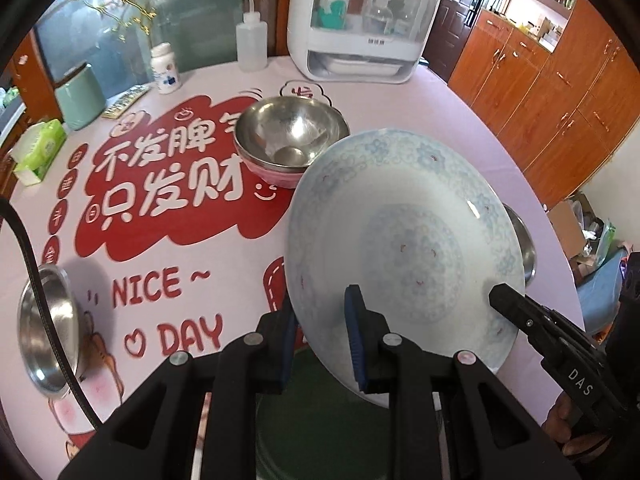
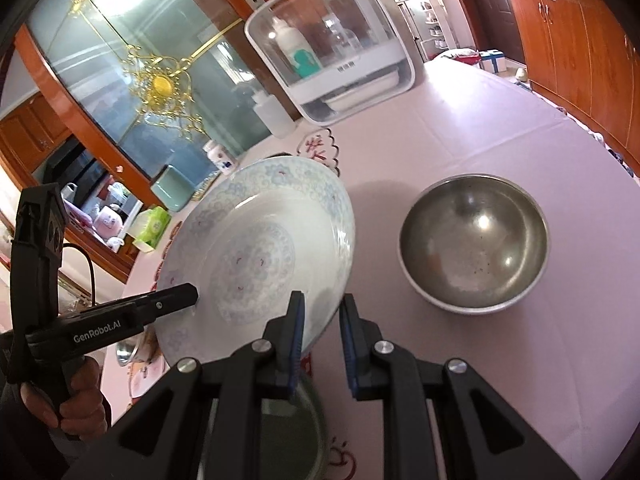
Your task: Organize plates and bowls
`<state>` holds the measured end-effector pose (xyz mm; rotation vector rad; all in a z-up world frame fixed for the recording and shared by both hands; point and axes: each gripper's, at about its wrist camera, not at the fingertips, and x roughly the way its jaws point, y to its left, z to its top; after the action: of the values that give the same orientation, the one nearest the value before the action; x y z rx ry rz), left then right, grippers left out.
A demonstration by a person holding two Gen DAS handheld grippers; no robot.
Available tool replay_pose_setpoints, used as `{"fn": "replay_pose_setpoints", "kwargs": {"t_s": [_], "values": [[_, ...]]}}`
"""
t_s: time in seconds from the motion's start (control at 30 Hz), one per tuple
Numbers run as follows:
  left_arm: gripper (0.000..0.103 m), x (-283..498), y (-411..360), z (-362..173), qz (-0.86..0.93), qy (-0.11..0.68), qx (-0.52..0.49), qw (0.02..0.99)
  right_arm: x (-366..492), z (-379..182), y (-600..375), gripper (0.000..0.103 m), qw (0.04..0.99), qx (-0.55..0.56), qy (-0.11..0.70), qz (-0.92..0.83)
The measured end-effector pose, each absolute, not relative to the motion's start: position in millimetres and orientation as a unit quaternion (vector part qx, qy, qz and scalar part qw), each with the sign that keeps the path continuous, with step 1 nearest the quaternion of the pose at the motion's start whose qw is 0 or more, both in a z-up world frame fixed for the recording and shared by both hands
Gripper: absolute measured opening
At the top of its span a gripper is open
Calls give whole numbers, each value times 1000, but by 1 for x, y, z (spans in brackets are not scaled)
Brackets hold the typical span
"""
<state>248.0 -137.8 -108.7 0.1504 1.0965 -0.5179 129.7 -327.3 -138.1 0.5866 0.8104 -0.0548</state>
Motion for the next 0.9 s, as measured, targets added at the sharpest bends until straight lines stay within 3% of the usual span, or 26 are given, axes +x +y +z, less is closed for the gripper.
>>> {"fn": "replay_pose_setpoints", "kwargs": {"t_s": [0.9], "values": [[21, 97, -25, -49, -163, 475, 15, 865, 38, -82, -249, 17, 898, 233, 362, 87]]}}
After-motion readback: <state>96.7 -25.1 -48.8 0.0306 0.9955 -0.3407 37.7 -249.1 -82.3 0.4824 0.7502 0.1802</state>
